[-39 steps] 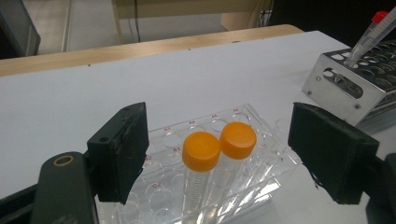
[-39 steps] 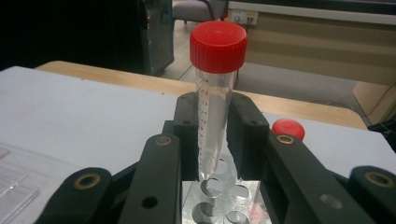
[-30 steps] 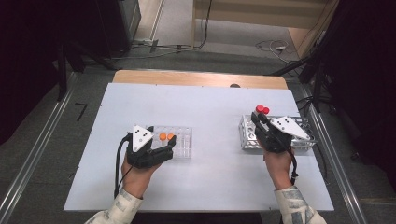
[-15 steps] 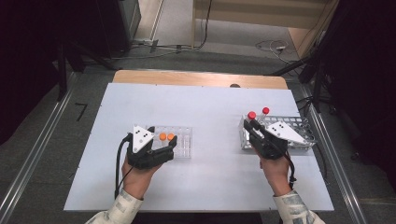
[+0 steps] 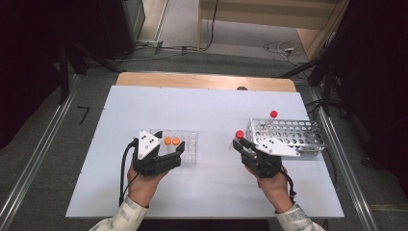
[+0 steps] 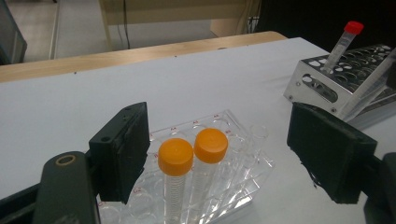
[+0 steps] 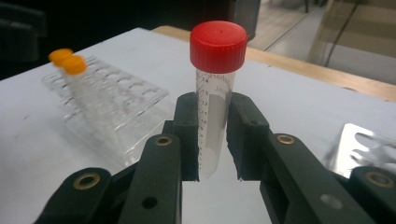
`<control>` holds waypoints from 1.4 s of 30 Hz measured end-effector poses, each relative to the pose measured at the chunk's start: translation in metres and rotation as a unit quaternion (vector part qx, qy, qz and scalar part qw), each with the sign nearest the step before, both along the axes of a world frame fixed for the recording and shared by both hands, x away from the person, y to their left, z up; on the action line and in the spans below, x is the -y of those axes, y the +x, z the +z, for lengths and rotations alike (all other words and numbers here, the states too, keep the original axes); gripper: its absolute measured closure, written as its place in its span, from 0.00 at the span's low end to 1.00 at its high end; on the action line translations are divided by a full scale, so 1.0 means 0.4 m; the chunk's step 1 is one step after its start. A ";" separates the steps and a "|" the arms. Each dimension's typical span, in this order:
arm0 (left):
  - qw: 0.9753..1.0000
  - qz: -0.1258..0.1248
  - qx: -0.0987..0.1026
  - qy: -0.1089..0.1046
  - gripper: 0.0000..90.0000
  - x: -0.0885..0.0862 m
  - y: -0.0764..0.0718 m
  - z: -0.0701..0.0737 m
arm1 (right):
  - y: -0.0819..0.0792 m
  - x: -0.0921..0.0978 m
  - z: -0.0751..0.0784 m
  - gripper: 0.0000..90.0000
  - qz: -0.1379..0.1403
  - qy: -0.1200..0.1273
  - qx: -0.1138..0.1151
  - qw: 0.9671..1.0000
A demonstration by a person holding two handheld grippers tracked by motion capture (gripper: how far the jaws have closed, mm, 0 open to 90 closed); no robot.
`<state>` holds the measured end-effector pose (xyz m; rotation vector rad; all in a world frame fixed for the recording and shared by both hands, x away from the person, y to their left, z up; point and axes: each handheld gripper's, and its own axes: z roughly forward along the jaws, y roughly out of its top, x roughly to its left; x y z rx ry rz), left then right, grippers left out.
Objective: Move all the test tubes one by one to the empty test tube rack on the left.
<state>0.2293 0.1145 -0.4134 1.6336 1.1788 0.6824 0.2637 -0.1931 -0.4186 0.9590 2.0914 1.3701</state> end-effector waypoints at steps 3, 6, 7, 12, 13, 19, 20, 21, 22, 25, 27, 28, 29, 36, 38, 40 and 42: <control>1.000 -0.005 0.000 0.000 0.24 0.005 -0.003 0.001 | -0.012 -0.023 -0.013 0.80 0.022 -0.005 -0.008 1.000; 1.000 -0.012 0.001 0.001 0.24 0.013 -0.005 0.000 | -0.024 -0.047 -0.025 0.80 0.040 -0.007 -0.016 0.999; 1.000 -0.014 0.001 0.001 0.24 0.016 -0.005 0.000 | -0.028 -0.054 -0.029 0.80 0.044 -0.009 -0.017 0.999; 0.999 -0.032 0.003 -0.002 0.24 0.037 -0.013 0.002 | -0.037 -0.088 -0.052 0.80 0.064 -0.013 -0.023 0.998; 0.999 -0.038 0.004 -0.003 0.25 0.041 -0.015 0.003 | -0.038 -0.095 -0.057 0.80 0.066 -0.014 -0.025 0.997; 0.997 -0.073 0.003 0.001 0.26 0.075 -0.029 0.002 | -0.044 -0.129 -0.076 0.80 0.081 -0.019 -0.033 0.996; 0.997 -0.082 0.004 0.000 0.27 0.082 -0.032 0.001 | -0.045 -0.133 -0.078 0.80 0.083 -0.019 -0.036 0.996; 0.996 -0.090 0.002 0.002 0.28 0.088 -0.035 0.001 | -0.047 -0.138 -0.079 0.80 0.085 -0.019 -0.035 0.996; 0.995 -0.098 0.002 0.003 0.30 0.093 -0.037 0.000 | -0.049 -0.142 -0.080 0.80 0.088 -0.020 -0.035 0.995; 0.994 -0.112 0.003 0.006 0.36 0.105 -0.042 -0.003 | -0.056 -0.154 -0.082 0.80 0.097 -0.022 -0.035 0.994; 0.992 -0.129 0.005 0.012 0.41 0.118 -0.048 -0.005 | -0.061 -0.161 -0.084 0.80 0.104 -0.025 -0.036 0.994; 0.992 -0.129 0.005 0.012 0.44 0.118 -0.048 -0.005 | -0.063 -0.164 -0.084 0.80 0.106 -0.026 -0.035 0.993; 0.990 -0.138 0.007 0.019 0.48 0.123 -0.050 -0.007 | -0.065 -0.167 -0.085 0.80 0.110 -0.027 -0.035 0.993; 0.988 -0.153 0.008 0.034 0.67 0.135 -0.053 -0.016 | -0.074 -0.179 -0.085 0.80 0.120 -0.027 -0.035 0.992; 0.987 -0.155 0.006 0.037 0.69 0.137 -0.054 -0.017 | -0.077 -0.181 -0.084 0.80 0.121 -0.027 -0.035 0.992; 0.988 -0.152 0.008 0.040 0.73 0.137 -0.054 -0.018 | -0.078 -0.181 -0.084 0.80 0.123 -0.028 -0.034 0.991; 0.988 -0.150 0.009 0.040 0.76 0.135 -0.054 -0.017 | -0.079 -0.181 -0.083 0.80 0.123 -0.027 -0.034 0.991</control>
